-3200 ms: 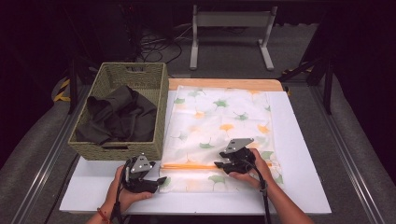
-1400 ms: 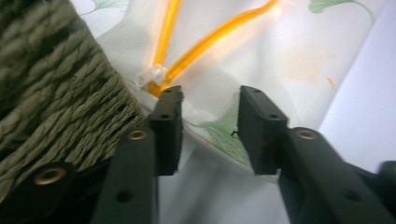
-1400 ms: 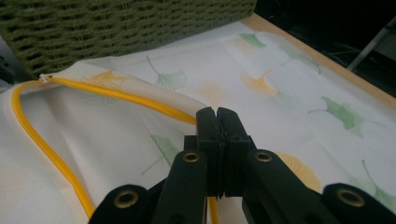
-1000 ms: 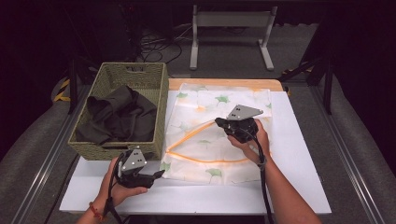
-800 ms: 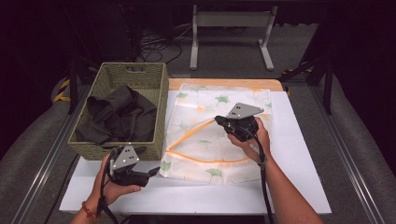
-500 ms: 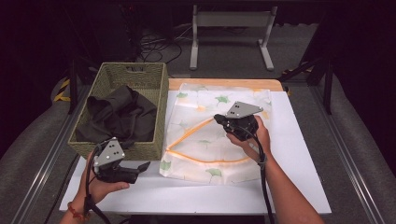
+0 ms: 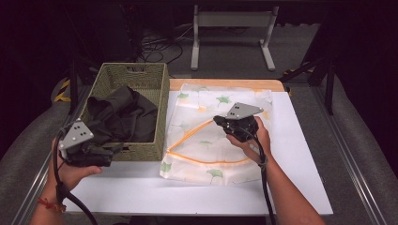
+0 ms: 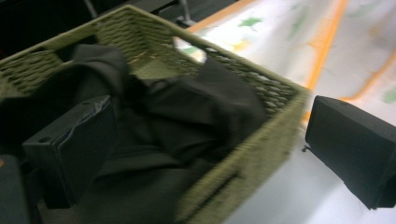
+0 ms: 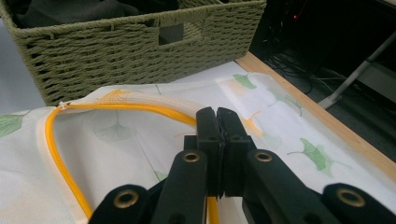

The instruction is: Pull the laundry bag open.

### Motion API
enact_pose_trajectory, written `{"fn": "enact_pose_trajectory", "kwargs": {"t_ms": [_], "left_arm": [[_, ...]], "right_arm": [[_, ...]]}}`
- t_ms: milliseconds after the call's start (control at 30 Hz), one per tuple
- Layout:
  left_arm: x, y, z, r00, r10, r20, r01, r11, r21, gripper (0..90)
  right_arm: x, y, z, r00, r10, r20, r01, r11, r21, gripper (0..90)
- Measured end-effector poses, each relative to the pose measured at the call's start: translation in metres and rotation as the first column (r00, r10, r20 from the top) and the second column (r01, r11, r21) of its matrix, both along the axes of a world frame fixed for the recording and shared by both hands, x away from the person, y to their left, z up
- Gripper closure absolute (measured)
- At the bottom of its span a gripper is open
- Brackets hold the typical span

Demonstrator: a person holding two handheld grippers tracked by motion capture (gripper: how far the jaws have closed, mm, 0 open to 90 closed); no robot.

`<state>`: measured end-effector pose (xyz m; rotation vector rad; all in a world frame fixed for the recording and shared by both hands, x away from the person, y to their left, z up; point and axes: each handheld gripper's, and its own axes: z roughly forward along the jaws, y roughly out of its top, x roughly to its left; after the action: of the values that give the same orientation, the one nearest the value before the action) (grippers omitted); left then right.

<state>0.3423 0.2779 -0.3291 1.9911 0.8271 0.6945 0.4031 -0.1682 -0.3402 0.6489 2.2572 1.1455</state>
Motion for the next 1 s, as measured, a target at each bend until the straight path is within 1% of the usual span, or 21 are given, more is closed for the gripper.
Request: {"fn": "enact_pose_trajectory", "kwargs": {"t_ms": [67, 100, 200, 267, 300, 400, 433, 467, 500, 533, 567, 633, 667, 700, 767, 800, 867, 900, 933, 967, 1000], "left_arm": [[0.012, 0.007, 0.001, 0.9995, 0.015, -0.030, -0.015, 0.9999, 0.006, 2.5], [0.012, 0.007, 0.001, 0.9995, 0.015, -0.030, -0.015, 0.9999, 0.006, 2.6], [0.033, 0.012, -0.002, 0.9946, 0.024, -0.101, -0.022, 0.9995, 0.021, 2.3], [0.048, 0.012, -0.005, 0.9861, 0.029, -0.164, -0.024, 0.9992, 0.031, 2.5], [0.057, 0.012, -0.007, 0.9796, 0.010, -0.201, -0.004, 0.9996, 0.026, 2.3], [0.077, 0.007, -0.010, 0.9667, -0.003, -0.256, 0.022, 0.9972, 0.072, 1.7], [0.085, 0.005, -0.011, 0.9602, -0.007, -0.279, 0.031, 0.9964, 0.080, 1.7], [0.092, 0.002, -0.013, 0.9512, -0.017, -0.308, 0.046, 0.9949, 0.090, 1.7], [0.099, -0.001, -0.015, 0.9448, -0.016, -0.327, 0.053, 0.9931, 0.105, 1.5], [0.109, -0.005, -0.018, 0.9365, 0.003, -0.351, 0.053, 0.9877, 0.148, 0.7], [0.116, -0.008, -0.022, 0.9277, 0.017, -0.373, 0.051, 0.9841, 0.170, 0.6], [0.128, -0.014, -0.031, 0.9021, 0.016, -0.431, 0.072, 0.9797, 0.187, 0.2], [0.134, -0.017, -0.033, 0.8811, 0.015, -0.473, 0.094, 0.9739, 0.206, 0.1], [0.137, -0.020, -0.035, 0.8748, 0.009, -0.484, 0.115, 0.9670, 0.227, 0.1], [0.146, -0.024, -0.038, 0.8584, -0.015, -0.513, 0.146, 0.9652, 0.217, 0.0], [0.150, -0.026, -0.042, 0.8433, -0.027, -0.537, 0.161, 0.9657, 0.204, 0.0], [0.157, -0.031, -0.050, 0.8213, -0.050, -0.568, 0.193, 0.9618, 0.194, 0.0], [0.160, -0.036, -0.055, 0.8047, -0.065, -0.590, 0.218, 0.9568, 0.192, 0.0], [0.162, -0.041, -0.059, 0.7912, -0.069, -0.608, 0.244, 0.9467, 0.211, 0.0], [0.164, -0.046, -0.062, 0.7887, -0.075, -0.610, 0.263, 0.9382, 0.225, 0.0], [0.165, -0.050, -0.064, 0.7760, -0.088, -0.625, 0.286, 0.9315, 0.225, 0.0]], "right_arm": [[0.000, 0.001, -0.001, 1.0000, 0.002, -0.002, -0.002, 1.000, -0.002, 89.1], [0.000, 0.001, -0.001, 1.0000, 0.002, -0.002, -0.002, 1.000, -0.002, 89.1], [0.000, 0.003, -0.003, 0.9999, 0.007, -0.011, -0.007, 1.000, -0.009, 89.1], [0.001, 0.003, -0.004, 0.9998, 0.014, -0.016, -0.015, 1.000, -0.012, 89.1], [0.001, 0.004, -0.005, 0.9997, 0.015, -0.020, -0.015, 1.000, -0.013, 89.1], [0.002, 0.005, -0.007, 0.9993, 0.021, -0.031, -0.022, 1.000, -0.021, 89.0], [0.002, 0.005, -0.008, 0.9991, 0.023, -0.035, -0.024, 0.999, -0.023, 89.1], [0.002, 0.006, -0.009, 0.9990, 0.024, -0.039, -0.025, 0.999, -0.022, 89.1], [0.003, 0.006, -0.009, 0.9988, 0.026, -0.042, -0.027, 0.999, -0.023, 89.0], [0.003, 0.006, -0.010, 0.9986, 0.028, -0.045, -0.029, 0.999, -0.025, 89.1], [0.003, 0.007, -0.011, 0.9985, 0.029, -0.045, -0.030, 0.999, -0.027, 89.1], [0.002, 0.007, -0.012, 0.9981, 0.034, -0.051, -0.035, 0.999, -0.025, 89.1], [0.002, 0.008, -0.013, 0.9980, 0.035, -0.052, -0.037, 0.999, -0.026, 89.1], [0.002, 0.008, -0.014, 0.9978, 0.038, -0.055, -0.040, 0.999, -0.026, 89.1], [0.003, 0.009, -0.016, 0.9972, 0.041, -0.062, -0.042, 0.999, -0.023, 89.0], [0.003, 0.009, -0.017, 0.9972, 0.041, -0.062, -0.043, 0.999, -0.025, 89.1], [0.004, 0.010, -0.018, 0.9968, 0.046, -0.065, -0.048, 0.999, -0.026, 89.1], [0.004, 0.010, -0.019, 0.9966, 0.048, -0.067, -0.050, 0.998, -0.025, 89.0], [0.004, 0.011, -0.019, 0.9963, 0.049, -0.070, -0.051, 0.998, -0.027, 89.1], [0.004, 0.011, -0.020, 0.9960, 0.051, -0.074, -0.053, 0.998, -0.027, 89.0], [0.004, 0.011, -0.021, 0.9959, 0.052, -0.074, -0.054, 0.998, -0.025, 89.1]]}}
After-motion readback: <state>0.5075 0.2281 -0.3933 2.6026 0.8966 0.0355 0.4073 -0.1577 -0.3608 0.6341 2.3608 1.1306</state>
